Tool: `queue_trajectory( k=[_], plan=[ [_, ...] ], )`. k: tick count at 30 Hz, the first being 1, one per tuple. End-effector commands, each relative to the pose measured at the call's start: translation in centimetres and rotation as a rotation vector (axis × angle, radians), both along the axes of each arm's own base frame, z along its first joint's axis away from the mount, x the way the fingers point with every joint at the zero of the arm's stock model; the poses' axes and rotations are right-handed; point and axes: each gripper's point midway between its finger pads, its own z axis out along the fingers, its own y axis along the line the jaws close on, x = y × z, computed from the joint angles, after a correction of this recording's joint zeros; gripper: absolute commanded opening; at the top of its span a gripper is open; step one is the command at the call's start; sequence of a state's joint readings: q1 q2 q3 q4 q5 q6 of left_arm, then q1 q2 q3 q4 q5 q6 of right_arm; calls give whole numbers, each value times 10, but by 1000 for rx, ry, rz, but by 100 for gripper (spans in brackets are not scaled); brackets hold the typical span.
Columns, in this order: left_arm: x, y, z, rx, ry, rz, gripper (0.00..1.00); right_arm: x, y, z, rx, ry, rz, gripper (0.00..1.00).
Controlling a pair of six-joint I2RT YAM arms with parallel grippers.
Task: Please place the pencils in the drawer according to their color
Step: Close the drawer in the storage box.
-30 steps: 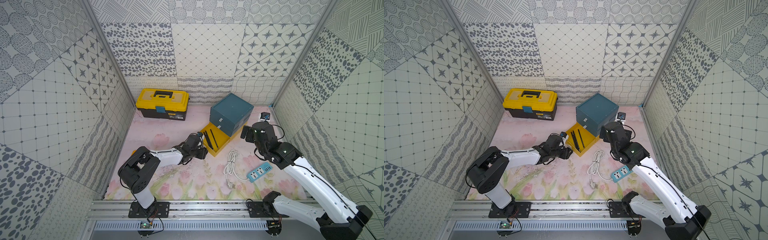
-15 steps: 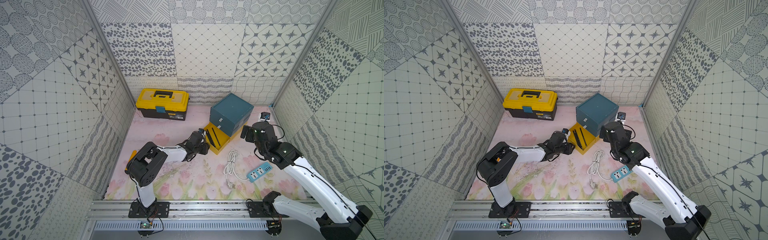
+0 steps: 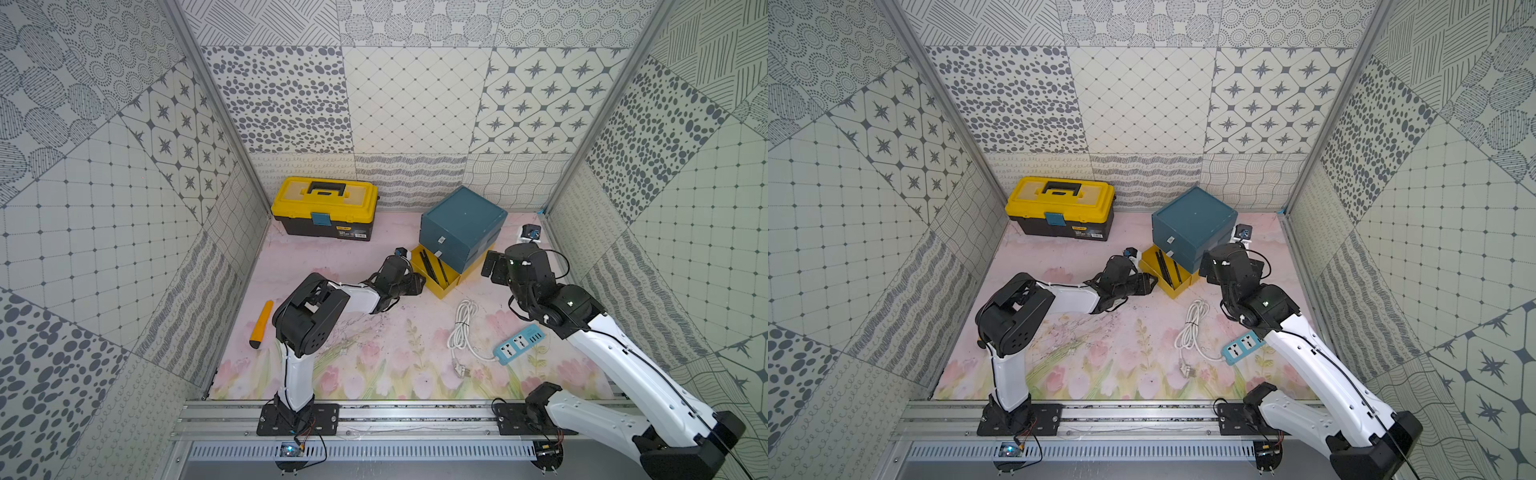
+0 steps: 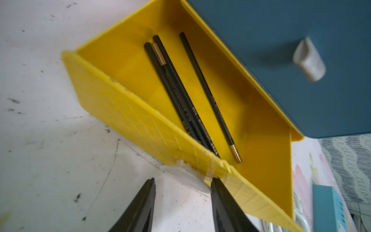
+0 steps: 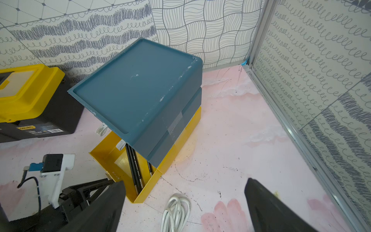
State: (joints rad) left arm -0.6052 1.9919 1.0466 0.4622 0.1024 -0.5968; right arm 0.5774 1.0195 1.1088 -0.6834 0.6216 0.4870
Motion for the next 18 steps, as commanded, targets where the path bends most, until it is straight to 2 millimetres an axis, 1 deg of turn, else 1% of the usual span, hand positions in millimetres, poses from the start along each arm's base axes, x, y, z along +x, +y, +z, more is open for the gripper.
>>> queue_trajectory(
  k=[1,10,18],
  plan=[
    [25,-16,29,-173,-36,45,49,0,-1,9,20,-42,-2,99],
    [40,-28,30,-243,-14,69,47,1,0,8,23,-36,5,99],
    [49,-39,31,-286,-1,67,46,1,1,9,21,-37,6,99]
  ],
)
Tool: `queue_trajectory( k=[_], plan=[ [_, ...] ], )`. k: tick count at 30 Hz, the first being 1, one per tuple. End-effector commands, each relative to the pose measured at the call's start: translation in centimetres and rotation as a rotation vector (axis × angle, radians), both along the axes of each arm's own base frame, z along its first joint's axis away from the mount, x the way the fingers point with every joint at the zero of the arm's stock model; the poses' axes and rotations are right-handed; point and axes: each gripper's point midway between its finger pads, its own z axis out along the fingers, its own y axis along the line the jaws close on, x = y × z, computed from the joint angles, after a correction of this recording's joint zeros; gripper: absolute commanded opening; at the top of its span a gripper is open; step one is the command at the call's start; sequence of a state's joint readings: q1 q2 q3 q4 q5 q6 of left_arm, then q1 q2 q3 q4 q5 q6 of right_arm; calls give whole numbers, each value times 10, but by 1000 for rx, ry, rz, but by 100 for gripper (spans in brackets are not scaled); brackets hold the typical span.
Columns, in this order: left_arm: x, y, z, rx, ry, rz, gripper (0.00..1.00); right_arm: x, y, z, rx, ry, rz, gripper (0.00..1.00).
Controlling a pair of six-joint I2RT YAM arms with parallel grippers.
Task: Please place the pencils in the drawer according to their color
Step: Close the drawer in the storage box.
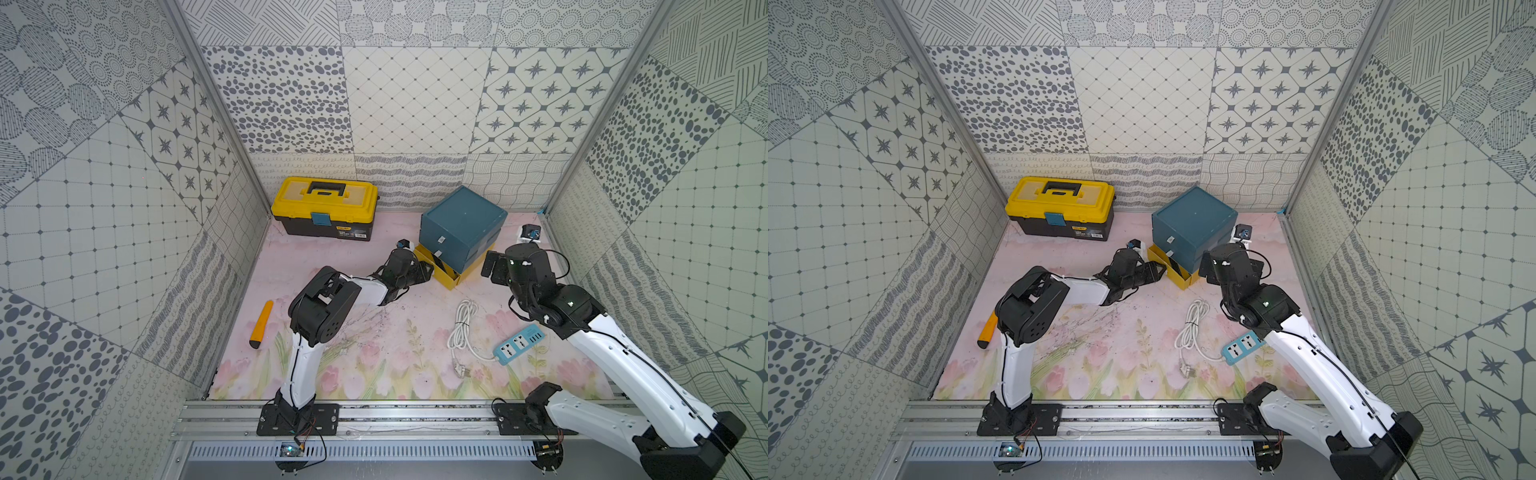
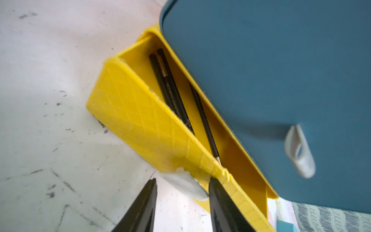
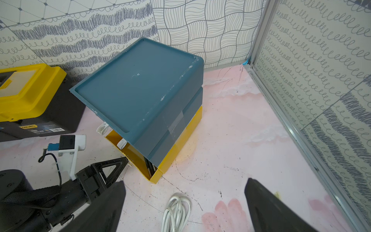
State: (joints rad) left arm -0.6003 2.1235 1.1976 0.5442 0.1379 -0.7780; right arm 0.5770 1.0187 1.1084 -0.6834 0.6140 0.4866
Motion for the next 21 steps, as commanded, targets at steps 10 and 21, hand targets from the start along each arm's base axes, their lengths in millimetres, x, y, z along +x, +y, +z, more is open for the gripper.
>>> queue_trajectory(
  k=[10,21],
  plan=[
    [20,-26,23,-139,-33,-7,45,1,0,11,15,-42,7,99],
    [21,-33,18,-159,-17,-15,45,0,0,11,17,-42,13,99]
  ],
)
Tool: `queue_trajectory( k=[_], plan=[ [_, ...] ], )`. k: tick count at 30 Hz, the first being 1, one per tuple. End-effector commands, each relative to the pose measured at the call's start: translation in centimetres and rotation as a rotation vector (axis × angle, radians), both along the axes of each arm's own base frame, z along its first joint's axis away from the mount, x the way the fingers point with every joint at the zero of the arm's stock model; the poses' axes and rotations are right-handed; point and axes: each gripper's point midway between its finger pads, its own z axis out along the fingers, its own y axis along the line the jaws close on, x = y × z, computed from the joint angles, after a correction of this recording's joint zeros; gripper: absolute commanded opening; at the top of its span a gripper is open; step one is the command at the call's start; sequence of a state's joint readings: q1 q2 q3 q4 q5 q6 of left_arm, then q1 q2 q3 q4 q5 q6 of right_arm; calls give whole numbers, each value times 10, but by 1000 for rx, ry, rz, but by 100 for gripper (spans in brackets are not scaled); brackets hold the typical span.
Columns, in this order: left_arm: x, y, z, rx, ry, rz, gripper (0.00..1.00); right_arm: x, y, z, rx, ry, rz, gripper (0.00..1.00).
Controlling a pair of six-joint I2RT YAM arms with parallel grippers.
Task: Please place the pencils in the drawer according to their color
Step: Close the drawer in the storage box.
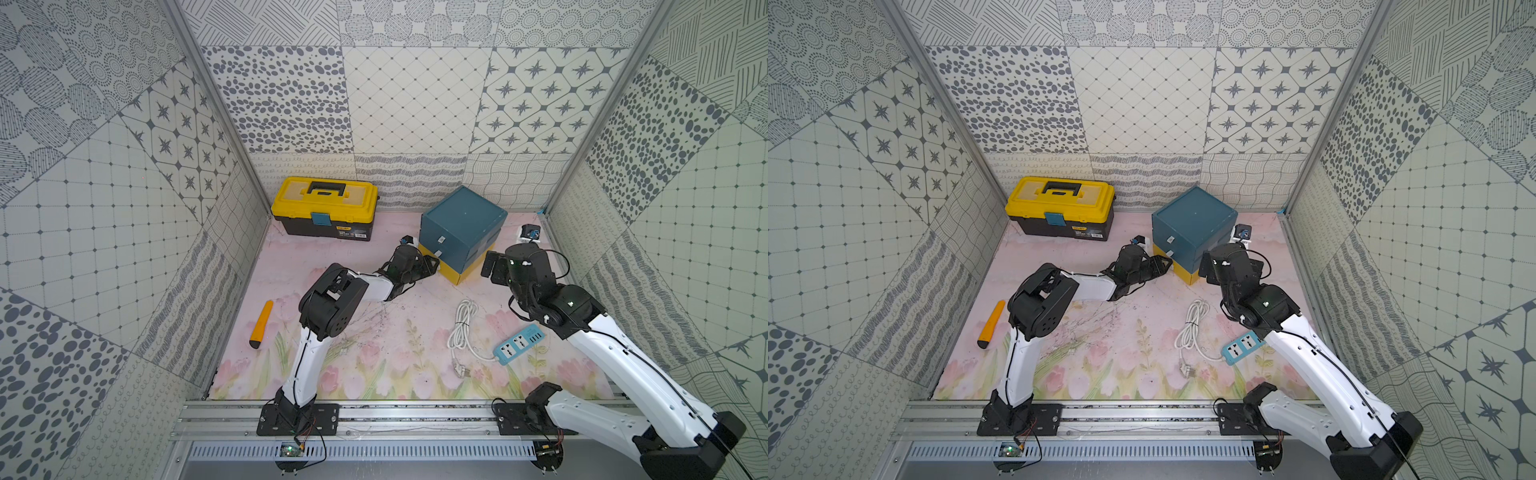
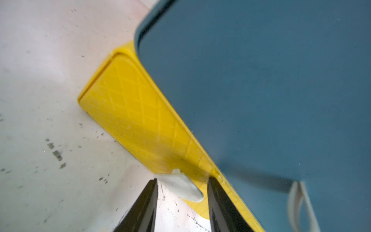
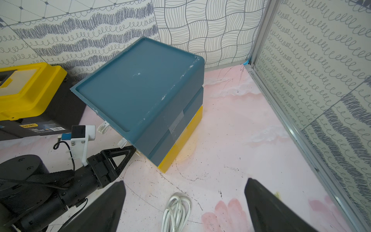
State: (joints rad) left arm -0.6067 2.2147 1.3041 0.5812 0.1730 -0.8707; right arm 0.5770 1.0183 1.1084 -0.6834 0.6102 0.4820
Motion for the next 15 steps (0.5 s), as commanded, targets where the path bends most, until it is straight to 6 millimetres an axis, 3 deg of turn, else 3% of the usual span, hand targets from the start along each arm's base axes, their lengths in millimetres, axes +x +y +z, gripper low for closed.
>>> queue_trajectory(
  k=[1,15],
  plan=[
    [4,-11,16,-59,-44,-15,45,0,0,11,19,-44,7,99],
    [-1,-12,20,-79,-51,-11,50,-2,-2,12,25,-50,6,99]
  ],
)
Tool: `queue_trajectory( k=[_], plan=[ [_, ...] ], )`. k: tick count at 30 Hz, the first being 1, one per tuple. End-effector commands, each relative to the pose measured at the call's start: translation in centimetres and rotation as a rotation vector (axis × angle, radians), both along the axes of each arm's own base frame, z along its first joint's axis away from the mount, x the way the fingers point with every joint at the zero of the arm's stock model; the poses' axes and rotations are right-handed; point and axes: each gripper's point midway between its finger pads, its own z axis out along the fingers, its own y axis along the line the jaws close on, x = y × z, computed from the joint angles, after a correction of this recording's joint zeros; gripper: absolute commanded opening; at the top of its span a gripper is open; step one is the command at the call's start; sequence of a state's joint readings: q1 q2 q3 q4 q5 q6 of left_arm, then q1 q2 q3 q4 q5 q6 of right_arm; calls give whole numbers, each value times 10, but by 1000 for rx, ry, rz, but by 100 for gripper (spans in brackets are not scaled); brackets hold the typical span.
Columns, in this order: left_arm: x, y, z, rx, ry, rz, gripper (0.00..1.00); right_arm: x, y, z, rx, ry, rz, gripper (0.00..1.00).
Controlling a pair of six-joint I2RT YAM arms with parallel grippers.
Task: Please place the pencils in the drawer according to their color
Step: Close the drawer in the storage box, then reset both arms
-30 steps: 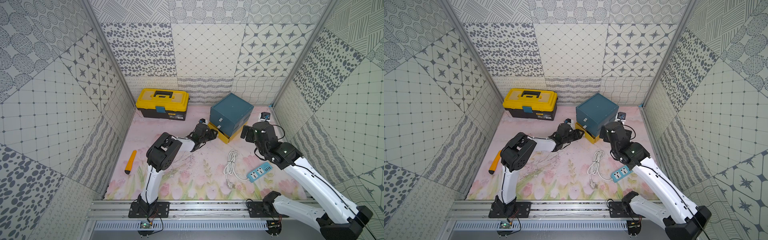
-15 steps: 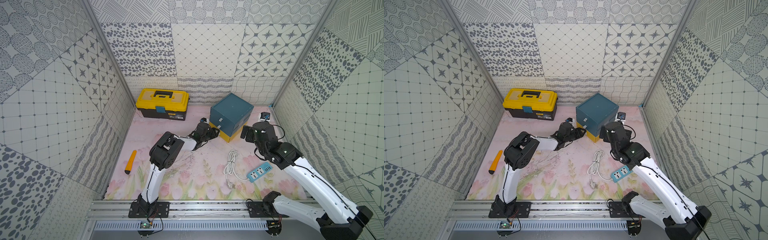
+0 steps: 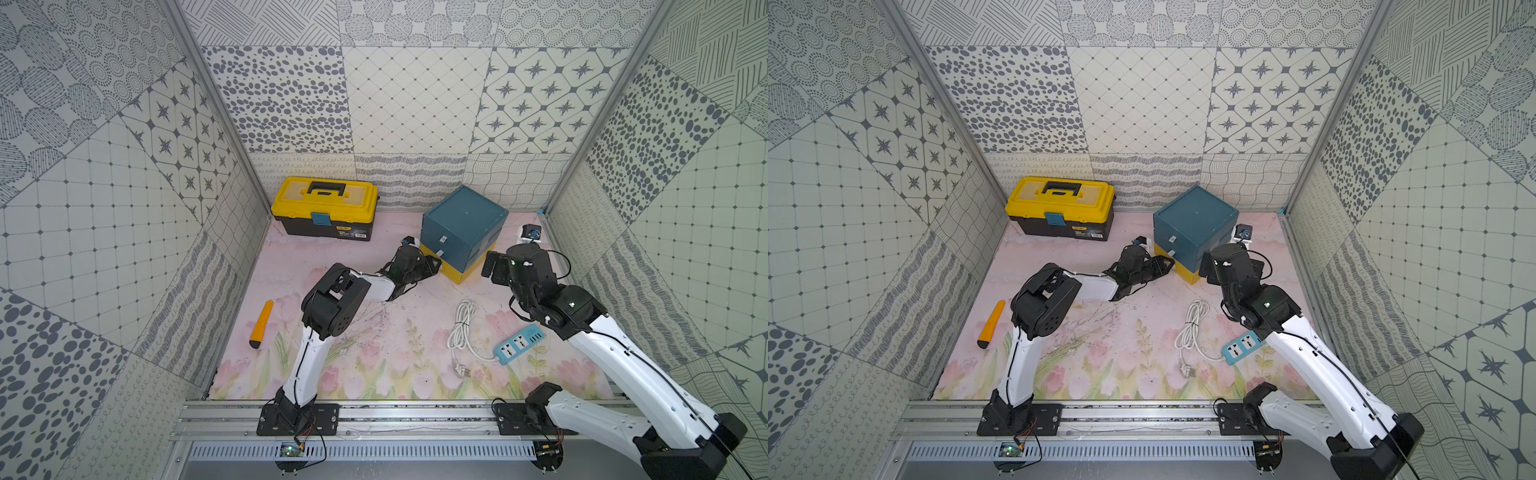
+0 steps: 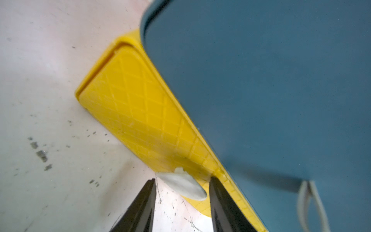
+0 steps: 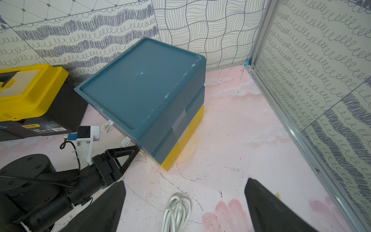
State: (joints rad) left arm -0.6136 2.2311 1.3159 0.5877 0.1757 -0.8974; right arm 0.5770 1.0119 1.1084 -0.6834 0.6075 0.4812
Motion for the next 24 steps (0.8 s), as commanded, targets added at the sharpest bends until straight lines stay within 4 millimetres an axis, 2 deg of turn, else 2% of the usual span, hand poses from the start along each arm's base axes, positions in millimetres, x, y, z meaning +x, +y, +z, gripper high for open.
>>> queue_trajectory(
  k=[1,9,13,17,21,24],
  plan=[
    [-1,-5,25,-61,-73,-5,50,-2,-2,10,20,-46,3,99],
    [-30,31,44,-28,-108,59,58,-3,-1,-1,24,-33,13,99],
    [-49,53,58,12,-126,88,70,-1,-2,-9,14,-29,1,99],
    [-68,85,73,96,-157,148,82,0,-11,-20,-14,-28,-50,99],
    [-82,124,83,206,-169,222,98,2,-17,-36,-55,-16,-67,99],
    [-93,153,88,273,-177,271,99,4,-26,-48,-65,5,-103,99]
  ],
)
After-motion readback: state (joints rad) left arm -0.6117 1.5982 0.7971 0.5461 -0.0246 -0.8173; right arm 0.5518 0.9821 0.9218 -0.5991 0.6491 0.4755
